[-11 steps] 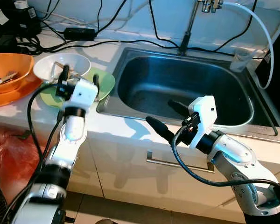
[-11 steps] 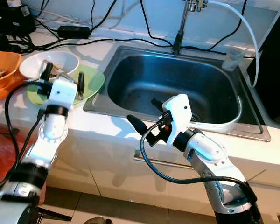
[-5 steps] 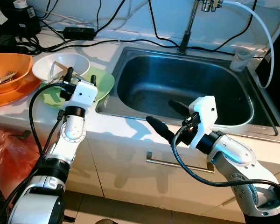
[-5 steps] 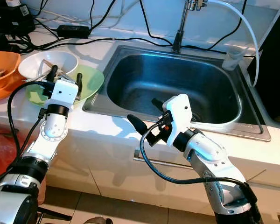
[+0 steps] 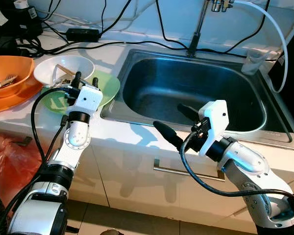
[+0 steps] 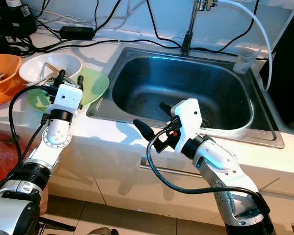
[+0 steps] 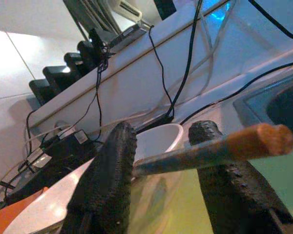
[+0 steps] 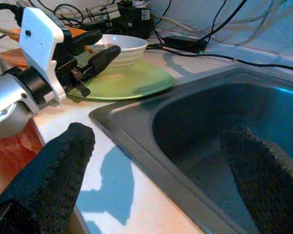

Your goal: Kitchen organization

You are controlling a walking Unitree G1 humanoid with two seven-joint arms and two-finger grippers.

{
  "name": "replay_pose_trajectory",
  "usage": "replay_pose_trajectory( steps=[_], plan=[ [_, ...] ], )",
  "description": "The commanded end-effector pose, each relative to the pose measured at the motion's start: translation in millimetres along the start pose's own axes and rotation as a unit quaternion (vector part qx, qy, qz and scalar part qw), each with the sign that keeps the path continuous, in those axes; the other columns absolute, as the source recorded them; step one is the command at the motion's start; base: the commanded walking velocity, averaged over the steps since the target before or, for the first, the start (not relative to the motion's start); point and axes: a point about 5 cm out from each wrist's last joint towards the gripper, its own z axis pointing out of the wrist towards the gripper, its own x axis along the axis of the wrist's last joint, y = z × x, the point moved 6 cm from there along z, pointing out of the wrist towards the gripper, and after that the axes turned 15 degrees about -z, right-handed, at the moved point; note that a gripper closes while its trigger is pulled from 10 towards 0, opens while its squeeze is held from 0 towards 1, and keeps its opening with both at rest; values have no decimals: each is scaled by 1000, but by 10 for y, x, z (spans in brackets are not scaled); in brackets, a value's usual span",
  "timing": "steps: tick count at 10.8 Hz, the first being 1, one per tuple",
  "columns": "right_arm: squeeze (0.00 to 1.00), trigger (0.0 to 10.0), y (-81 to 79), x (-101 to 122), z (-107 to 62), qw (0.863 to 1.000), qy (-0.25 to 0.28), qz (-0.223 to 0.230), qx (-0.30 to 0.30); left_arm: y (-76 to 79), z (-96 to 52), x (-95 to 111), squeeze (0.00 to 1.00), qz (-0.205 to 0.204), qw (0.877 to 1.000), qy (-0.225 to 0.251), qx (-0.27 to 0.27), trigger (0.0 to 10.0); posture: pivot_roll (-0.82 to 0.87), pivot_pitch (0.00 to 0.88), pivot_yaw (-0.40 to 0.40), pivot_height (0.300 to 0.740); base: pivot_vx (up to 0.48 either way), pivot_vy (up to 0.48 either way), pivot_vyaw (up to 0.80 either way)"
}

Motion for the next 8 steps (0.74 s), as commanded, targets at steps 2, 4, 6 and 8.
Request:
replay_pose_trajectory(
  steps=[2,4,6,8],
  plan=[
    [0,10000,-1,11,-24,1000,1,-6,-5,11,39,43,0,1,1000,9,1,0,-34,47,-29,740,0,0,0],
    [0,10000,6,3,-31,1000,-1,-7,-7,27,46,45,0,-1,1000,10,-2,0,-37,46,-29,740,0,0,0],
    [0,10000,12,3,-30,1000,-1,-8,-6,26,45,40,0,-2,1000,10,-1,0,-36,44,-33,740,0,0,0],
    [0,10000,20,13,-20,1000,1,-11,-6,24,48,73,0,-3,1000,18,0,0,-34,40,-35,740,0,0,0]
  ],
)
